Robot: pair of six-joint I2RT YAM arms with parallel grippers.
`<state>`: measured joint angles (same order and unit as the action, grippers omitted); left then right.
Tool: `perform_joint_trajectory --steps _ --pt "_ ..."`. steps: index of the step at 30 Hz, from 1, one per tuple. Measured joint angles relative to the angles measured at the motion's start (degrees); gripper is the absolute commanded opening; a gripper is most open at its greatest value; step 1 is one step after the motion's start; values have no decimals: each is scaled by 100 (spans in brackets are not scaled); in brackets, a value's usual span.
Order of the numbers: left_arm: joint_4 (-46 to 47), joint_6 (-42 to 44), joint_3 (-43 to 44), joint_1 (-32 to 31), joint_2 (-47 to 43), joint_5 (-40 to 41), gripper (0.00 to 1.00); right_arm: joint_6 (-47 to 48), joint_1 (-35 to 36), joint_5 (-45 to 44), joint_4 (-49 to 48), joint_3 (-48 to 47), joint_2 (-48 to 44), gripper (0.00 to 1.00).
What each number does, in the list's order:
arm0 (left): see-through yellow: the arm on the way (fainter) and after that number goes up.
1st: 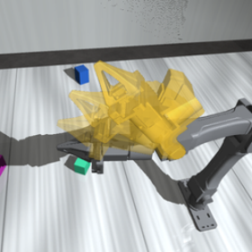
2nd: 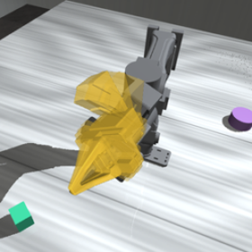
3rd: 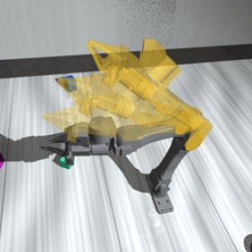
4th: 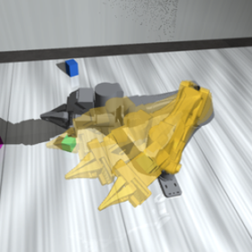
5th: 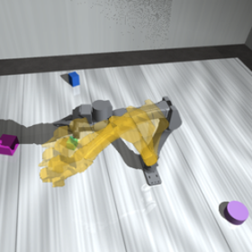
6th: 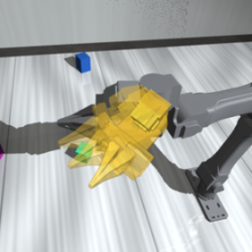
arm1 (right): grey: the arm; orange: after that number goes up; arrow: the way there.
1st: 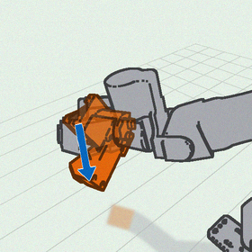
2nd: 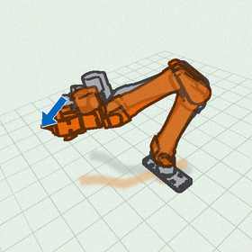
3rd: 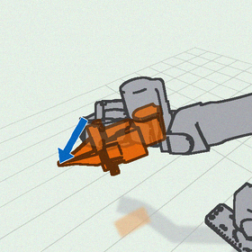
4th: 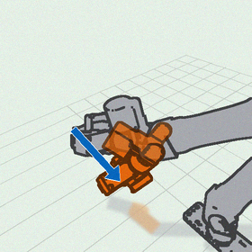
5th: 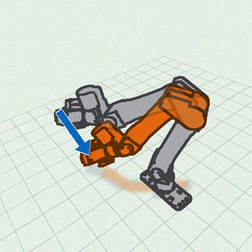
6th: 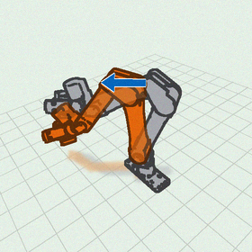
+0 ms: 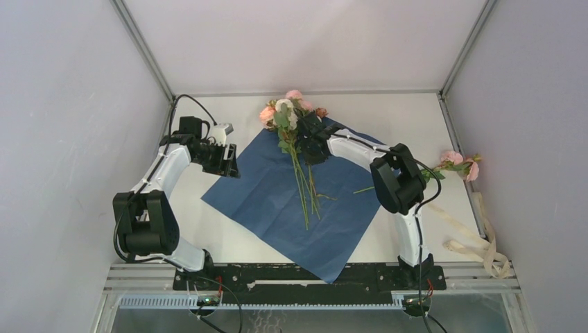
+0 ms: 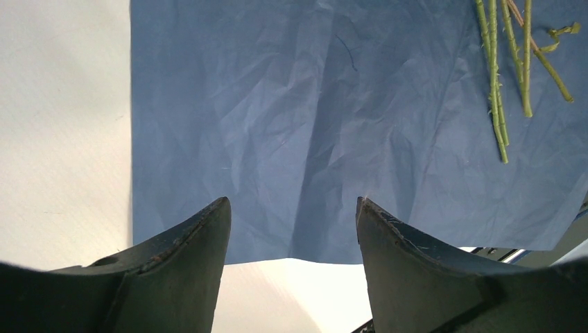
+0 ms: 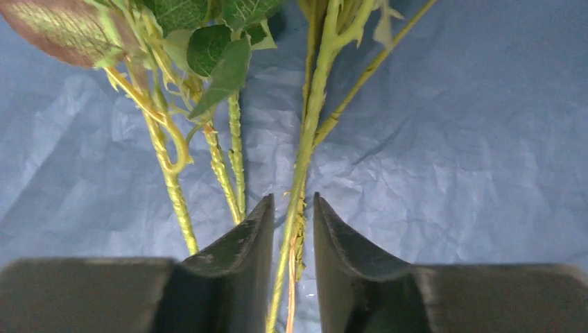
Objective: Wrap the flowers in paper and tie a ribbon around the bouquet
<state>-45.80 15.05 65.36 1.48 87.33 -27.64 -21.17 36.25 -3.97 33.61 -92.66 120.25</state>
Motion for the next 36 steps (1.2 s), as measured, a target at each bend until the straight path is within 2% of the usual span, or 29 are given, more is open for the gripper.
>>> perform_joint_trajectory --steps 2,7,11,15,18,21,24,36 --pt "0 0 0 -2 0 -2 72 96 -9 -7 229 -107 7 52" --pt "-4 0 0 -2 0 -2 72 284 -74 -413 627 -232 -190 61" --pt "-9 0 0 -2 0 -2 71 195 -415 -992 680 699 -1329 69" --pt "-22 0 0 -2 0 -2 72 -168 -1825 -1335 431 2116 -3023 81" --pt "-22 0 0 -2 0 -2 71 -334 -2979 -1633 129 2900 -3576 83" --pt "-22 0 0 -2 0 -2 72 -417 -3644 -1648 11 3386 -3425 83" --pt "-22 0 0 -2 0 0 71 -472 -3980 -1565 -98 3532 -2955 83" --pt "-24 0 0 0 0 4 72 -496 -4798 -870 -708 3523 -2155 78"
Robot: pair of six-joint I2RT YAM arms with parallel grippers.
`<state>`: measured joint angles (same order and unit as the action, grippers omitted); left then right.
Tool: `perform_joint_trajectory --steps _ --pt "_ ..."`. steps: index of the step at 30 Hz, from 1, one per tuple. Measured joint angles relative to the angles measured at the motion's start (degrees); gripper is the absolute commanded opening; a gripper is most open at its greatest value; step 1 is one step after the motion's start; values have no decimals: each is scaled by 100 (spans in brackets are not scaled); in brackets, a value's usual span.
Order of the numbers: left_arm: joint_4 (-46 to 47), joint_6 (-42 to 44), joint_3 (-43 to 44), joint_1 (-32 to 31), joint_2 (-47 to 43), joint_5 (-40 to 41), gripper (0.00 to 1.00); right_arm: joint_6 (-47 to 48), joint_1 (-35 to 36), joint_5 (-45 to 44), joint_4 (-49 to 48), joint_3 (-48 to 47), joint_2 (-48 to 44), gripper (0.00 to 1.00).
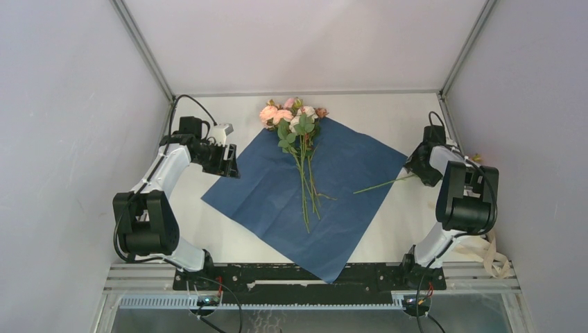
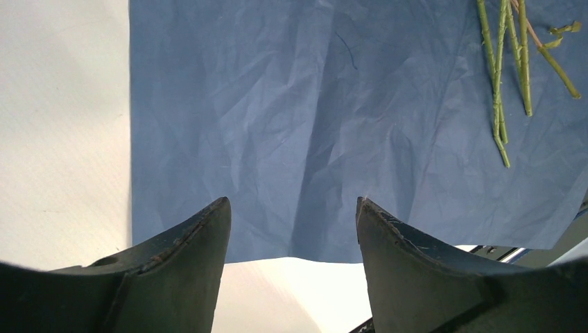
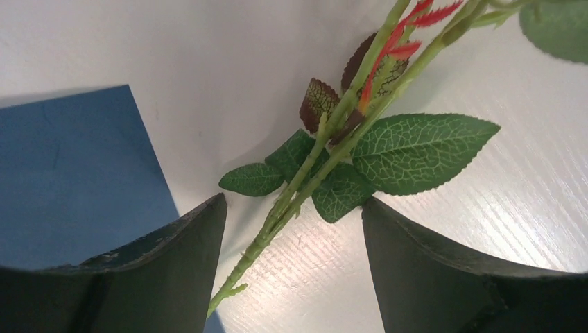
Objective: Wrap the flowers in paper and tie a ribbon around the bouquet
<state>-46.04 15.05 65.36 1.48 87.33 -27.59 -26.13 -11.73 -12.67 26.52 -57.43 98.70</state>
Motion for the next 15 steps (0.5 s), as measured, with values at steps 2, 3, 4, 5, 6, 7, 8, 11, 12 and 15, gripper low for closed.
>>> perform_joint_trajectory --steps 2,3,4,5,6,7,8,11,12,15 --pt "-2 0 0 -2 0 0 72 0 -101 109 -74 -2 0 68" --pt "0 0 0 -2 0 2 72 4 -138 149 -118 -2 0 56" --pt "-2 0 0 0 0 2 72 9 -188 210 -160 -2 2 41" --pt "-2 0 0 -2 0 7 72 11 -236 278 -195 -2 9 26" --pt "-2 0 0 0 0 11 72 17 -295 367 -227 -2 15 16" --pt "-2 0 0 -2 0 20 71 50 -350 455 -256 -2 26 7" --pt "-2 0 0 0 0 24 72 52 -389 520 -267 -2 33 0" --pt "-9 0 0 -2 0 31 72 168 -466 553 -267 -2 2 0" --pt "-9 0 0 0 0 31 72 238 -470 485 -225 0 -59 0" --pt "-20 0 0 -2 0 31 72 540 -404 9 92 -4 -660 0"
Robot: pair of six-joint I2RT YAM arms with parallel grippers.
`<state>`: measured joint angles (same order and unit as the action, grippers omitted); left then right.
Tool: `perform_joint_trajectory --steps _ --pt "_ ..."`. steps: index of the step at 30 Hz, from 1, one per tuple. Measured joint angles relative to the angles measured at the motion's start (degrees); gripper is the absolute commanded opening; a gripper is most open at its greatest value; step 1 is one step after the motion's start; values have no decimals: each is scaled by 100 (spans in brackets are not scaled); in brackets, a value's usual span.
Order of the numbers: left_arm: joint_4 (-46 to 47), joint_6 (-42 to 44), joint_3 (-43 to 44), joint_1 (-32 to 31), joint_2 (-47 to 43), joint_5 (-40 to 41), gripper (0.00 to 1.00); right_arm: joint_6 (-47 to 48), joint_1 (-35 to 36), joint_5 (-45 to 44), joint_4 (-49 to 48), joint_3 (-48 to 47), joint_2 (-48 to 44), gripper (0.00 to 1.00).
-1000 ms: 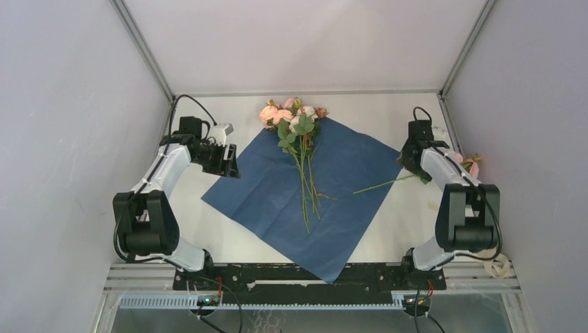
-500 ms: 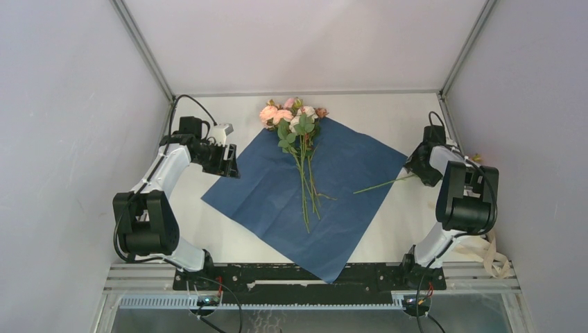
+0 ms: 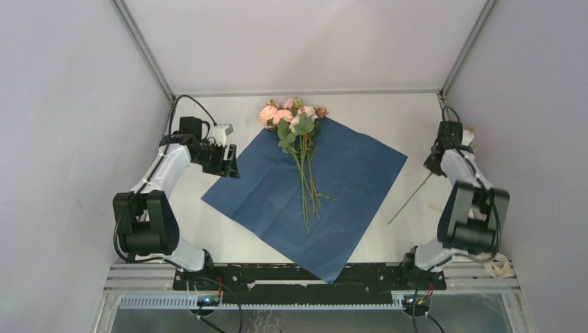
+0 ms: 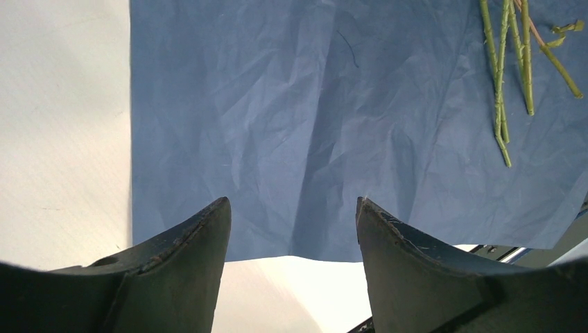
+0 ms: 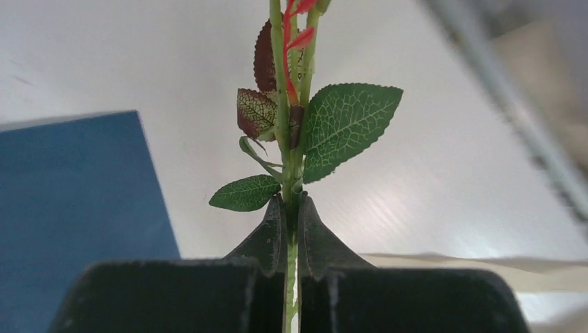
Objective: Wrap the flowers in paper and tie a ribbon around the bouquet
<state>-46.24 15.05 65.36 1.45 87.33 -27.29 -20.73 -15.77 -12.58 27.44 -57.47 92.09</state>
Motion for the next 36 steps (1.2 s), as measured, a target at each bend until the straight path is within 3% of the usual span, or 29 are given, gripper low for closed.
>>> perform_joint_trajectory --steps 5,10,14,20,23,26,32,36 --pt "-4 0 0 0 0 -7 72 894 813 -713 138 -343 -1707 0" --pt "-20 -2 0 0 0 -7 72 1268 2643 286 -621 -721 -2529 0" --pt "-31 -2 0 0 0 -4 72 1064 3574 1093 -1156 -837 -1847 0" --pt "-44 -2 0 0 0 20 73 452 4437 1620 -1314 -1458 623 0" --pt "-42 -7 0 0 2 76 76 271 4671 1633 -1080 -1978 1563 15" --pt "-24 -17 0 0 42 192 84 146 4804 1563 -802 -2634 2232 40" --pt "92 -96 0 50 186 498 87 79 4776 1438 -315 -3171 2505 80" --pt "151 -133 -92 339 229 706 88 225 4680 1390 118 -3220 2337 85"
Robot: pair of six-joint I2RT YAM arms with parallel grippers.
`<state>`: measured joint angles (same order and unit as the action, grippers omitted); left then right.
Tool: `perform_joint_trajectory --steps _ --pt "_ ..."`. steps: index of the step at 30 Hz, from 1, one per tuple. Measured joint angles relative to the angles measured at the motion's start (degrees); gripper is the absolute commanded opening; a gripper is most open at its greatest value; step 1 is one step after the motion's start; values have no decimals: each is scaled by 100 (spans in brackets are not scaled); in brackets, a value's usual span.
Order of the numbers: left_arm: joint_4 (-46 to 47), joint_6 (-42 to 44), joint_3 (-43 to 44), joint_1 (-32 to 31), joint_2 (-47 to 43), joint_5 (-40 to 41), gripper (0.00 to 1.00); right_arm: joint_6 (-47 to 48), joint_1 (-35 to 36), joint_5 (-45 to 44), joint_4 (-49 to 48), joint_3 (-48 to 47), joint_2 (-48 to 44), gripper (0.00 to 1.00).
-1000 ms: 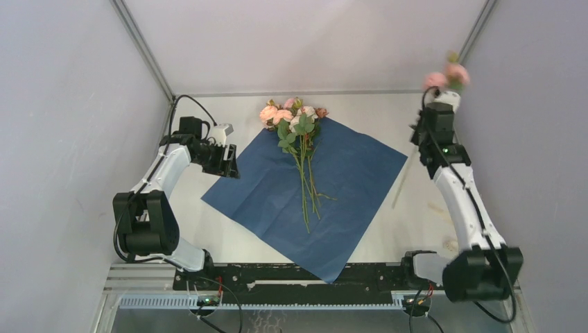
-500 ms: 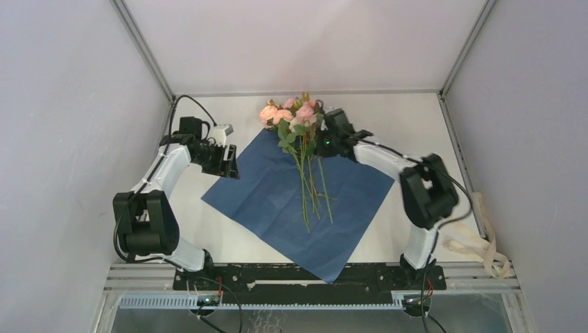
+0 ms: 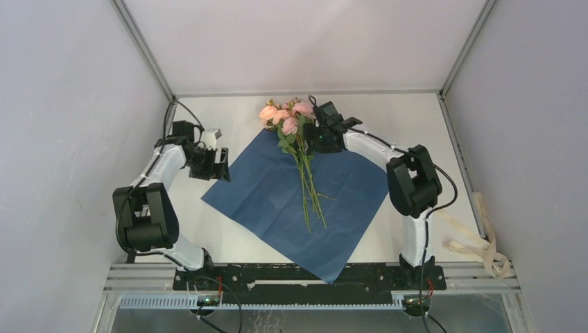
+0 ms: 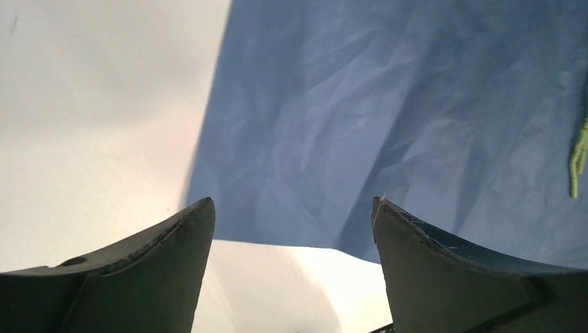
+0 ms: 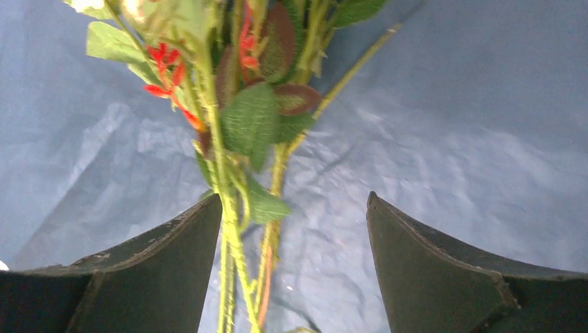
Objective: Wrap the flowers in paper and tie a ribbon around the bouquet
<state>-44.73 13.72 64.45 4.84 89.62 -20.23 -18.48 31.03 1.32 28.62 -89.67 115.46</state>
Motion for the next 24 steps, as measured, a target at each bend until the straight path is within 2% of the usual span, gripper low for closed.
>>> perform_joint_trajectory --steps 5,6,9,12,15,17,21,24 --pt "-9 -133 -321 540 199 57 93 153 -260 -450 452 387 -925 87" --pt "-22 -155 -400 629 273 57 99 155 -369 -553 496 601 -1255 87" --pt "-111 -212 -599 855 525 52 100 122 -977 -730 570 1346 -2258 87" --pt "-208 -315 -614 994 750 -46 100 55 -2105 -671 496 2140 -2861 86" --pt "-249 -374 -566 953 828 -153 100 -4 -3163 -590 435 2632 -2695 85" --pt "-343 -428 -448 804 957 -225 100 -31 -3582 -420 428 2785 -2319 85" --pt "-483 -555 -225 448 1176 -514 98 -94 -3652 173 264 2835 -1486 82" --pt "-472 -619 -151 219 1279 -874 97 -221 -3593 730 -46 2695 -1320 79"
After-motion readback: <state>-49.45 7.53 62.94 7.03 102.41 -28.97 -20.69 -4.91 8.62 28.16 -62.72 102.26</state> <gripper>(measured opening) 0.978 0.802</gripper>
